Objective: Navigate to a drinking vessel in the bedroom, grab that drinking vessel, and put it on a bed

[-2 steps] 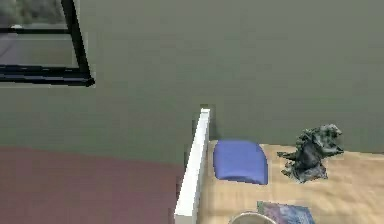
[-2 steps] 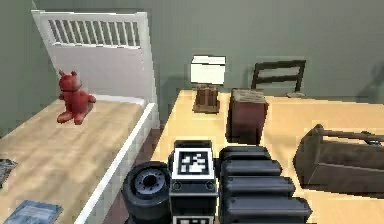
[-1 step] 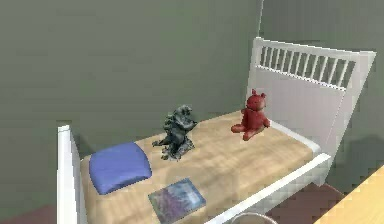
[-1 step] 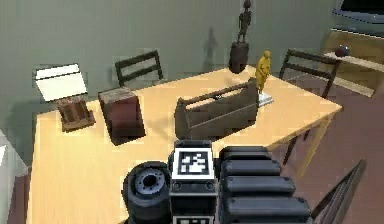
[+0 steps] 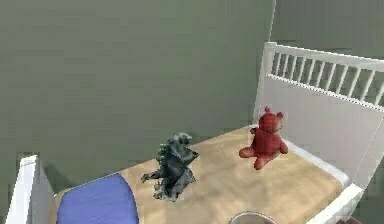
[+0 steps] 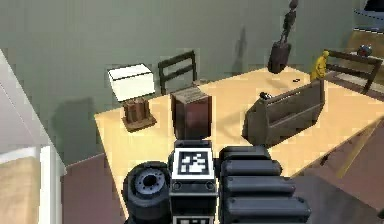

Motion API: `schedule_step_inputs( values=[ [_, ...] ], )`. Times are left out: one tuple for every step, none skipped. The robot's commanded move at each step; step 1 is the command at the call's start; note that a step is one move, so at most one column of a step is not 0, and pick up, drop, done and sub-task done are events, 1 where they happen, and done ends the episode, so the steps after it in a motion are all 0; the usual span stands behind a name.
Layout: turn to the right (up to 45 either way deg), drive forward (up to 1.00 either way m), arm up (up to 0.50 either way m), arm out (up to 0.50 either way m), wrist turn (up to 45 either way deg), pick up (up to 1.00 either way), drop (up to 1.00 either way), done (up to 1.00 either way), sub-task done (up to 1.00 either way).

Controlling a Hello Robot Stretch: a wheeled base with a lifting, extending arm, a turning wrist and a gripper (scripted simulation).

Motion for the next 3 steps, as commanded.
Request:
schedule_step_inputs(
  values=[
    [45.0,0.0,0.0,0.0,0.0,0.0,0.0,0.0,0.0],
    [45.0,0.0,0.0,0.0,0.0,0.0,0.0,0.0,0.0],
    [45.0,0.0,0.0,0.0,0.0,0.0,0.0,0.0,0.0]
  ],
)
